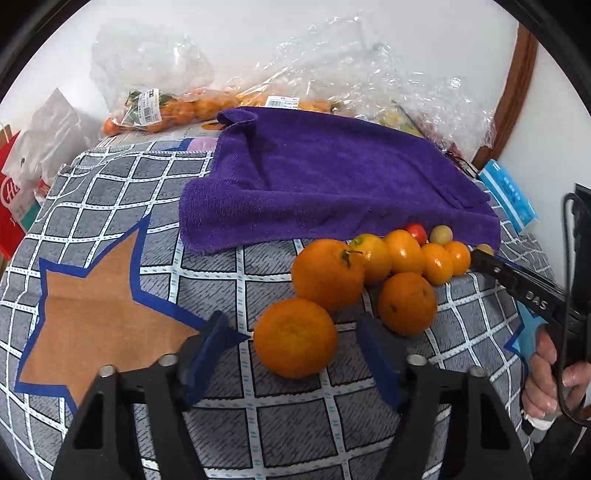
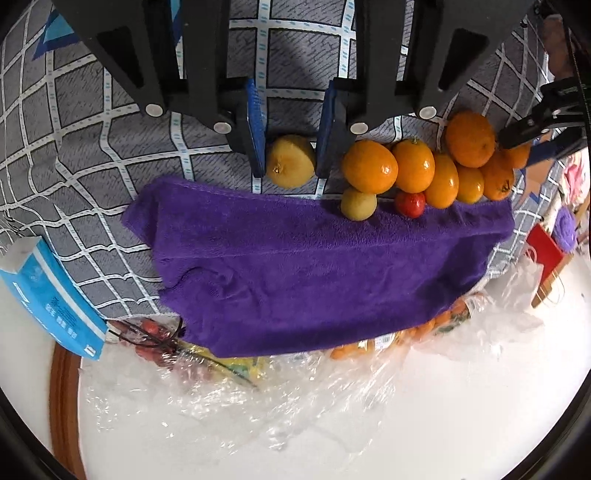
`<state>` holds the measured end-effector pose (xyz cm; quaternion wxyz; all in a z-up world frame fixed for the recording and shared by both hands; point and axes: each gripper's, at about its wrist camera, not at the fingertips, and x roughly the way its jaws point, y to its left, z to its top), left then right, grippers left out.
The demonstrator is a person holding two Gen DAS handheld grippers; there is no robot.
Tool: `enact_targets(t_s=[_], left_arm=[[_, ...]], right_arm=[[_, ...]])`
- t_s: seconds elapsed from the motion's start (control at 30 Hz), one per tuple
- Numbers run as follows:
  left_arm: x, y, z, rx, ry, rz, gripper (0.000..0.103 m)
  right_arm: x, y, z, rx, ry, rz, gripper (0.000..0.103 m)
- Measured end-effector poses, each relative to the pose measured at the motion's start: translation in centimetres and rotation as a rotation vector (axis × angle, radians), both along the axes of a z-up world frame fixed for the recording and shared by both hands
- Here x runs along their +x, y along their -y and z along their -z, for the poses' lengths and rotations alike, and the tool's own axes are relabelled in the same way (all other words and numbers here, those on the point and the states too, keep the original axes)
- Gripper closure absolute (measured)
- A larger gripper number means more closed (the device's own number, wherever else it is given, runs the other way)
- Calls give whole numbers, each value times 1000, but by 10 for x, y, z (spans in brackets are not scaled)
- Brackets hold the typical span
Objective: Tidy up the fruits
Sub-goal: 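Grasp the large orange with the left tool while the right tool grasps a yellow kumquat, then carry both fruits onto the purple towel and open both tools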
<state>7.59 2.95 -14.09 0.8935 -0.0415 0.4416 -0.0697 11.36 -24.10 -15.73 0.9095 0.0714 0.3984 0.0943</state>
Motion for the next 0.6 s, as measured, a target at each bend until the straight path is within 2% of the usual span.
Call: enact_targets(t_s=[0.03,0.13,0.43,0.6], left_arm=[[1,0,1,1,0,-5,52],[0,2,0,-3,10,13,63],[-10,-2,-8,6,15,-21,63],[-19,-5,-22,55,38,-37,63]], right_arm=[[0,0,0,0,2,0,76],[0,-3,1,-13,-6,-6,77],[-8,-2,-4,-20,25,-19,77],[-14,3,-11,-50,39,-2,77]])
